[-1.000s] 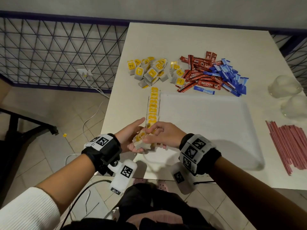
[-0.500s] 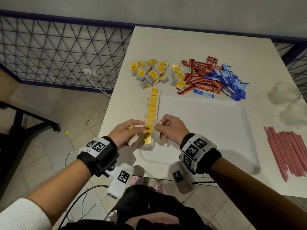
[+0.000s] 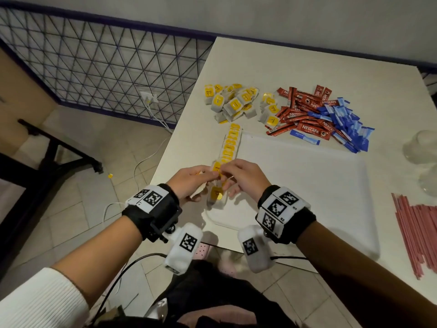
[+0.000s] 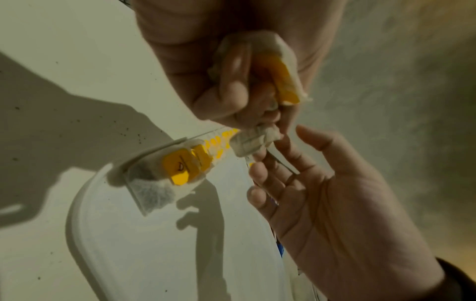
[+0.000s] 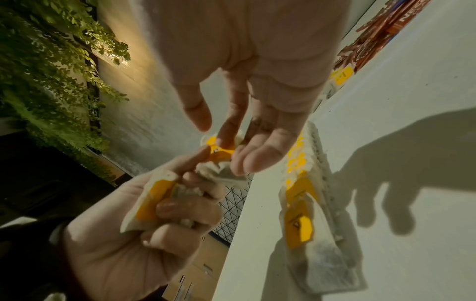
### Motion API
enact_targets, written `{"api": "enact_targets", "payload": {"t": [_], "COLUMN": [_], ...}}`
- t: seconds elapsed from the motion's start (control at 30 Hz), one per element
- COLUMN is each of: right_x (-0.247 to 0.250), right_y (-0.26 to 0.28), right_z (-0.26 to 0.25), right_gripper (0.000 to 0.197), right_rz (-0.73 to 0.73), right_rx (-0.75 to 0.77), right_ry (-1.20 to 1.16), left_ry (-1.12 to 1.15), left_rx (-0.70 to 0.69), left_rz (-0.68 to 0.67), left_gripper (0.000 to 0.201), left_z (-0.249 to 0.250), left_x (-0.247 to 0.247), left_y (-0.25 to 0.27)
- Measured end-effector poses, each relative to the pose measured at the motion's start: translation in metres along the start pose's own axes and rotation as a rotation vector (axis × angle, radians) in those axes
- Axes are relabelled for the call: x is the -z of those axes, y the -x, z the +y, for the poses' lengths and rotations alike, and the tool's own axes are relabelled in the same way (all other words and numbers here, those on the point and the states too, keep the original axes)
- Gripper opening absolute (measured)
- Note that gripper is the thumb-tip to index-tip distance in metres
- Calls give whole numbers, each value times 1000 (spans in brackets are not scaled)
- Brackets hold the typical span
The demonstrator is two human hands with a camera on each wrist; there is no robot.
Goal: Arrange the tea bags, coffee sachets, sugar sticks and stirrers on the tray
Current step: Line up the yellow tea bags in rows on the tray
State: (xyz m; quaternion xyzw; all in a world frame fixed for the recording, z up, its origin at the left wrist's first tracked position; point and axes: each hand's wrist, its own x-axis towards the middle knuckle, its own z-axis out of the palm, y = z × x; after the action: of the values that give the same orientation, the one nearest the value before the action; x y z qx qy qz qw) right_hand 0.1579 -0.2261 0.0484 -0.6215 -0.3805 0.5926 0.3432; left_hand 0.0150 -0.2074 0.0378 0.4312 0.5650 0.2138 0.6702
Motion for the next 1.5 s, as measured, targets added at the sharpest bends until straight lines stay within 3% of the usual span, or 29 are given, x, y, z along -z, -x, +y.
{"api": "enact_targets", "payload": {"t": [0.13,0.37,0.63,0.73,0.87,1.2,1.5], "right_x": [6,9,9,5,-1,-5,-8], "right_y": [0,7,14,14,12,16,18], "right_z": [7,17,40,45,48,45,55], "right_gripper": [14,13,17,18,17,13,13], "right_rz": [1,-43,-113,-84,-80,-36,21], "right_rx": [47,77,-37,-75,-143,-147,-159], "right_ry": [58,130,248,267,297,202,132], "left_ry": [30,55,-35,14,33,-225,-289], "left_rx": [48,84,176,185,186,124,155], "left_rz": [27,-65,-193,-162,-138,-294,-403], "left_gripper": [19,27,21,11,12,8,29], "left_z": [-4,-16,-29,-27,-24,-23,-32], "left_x": [4,2,4,11,23,21,22], "left_y": [3,8,13,10,2,-8,-9]}}
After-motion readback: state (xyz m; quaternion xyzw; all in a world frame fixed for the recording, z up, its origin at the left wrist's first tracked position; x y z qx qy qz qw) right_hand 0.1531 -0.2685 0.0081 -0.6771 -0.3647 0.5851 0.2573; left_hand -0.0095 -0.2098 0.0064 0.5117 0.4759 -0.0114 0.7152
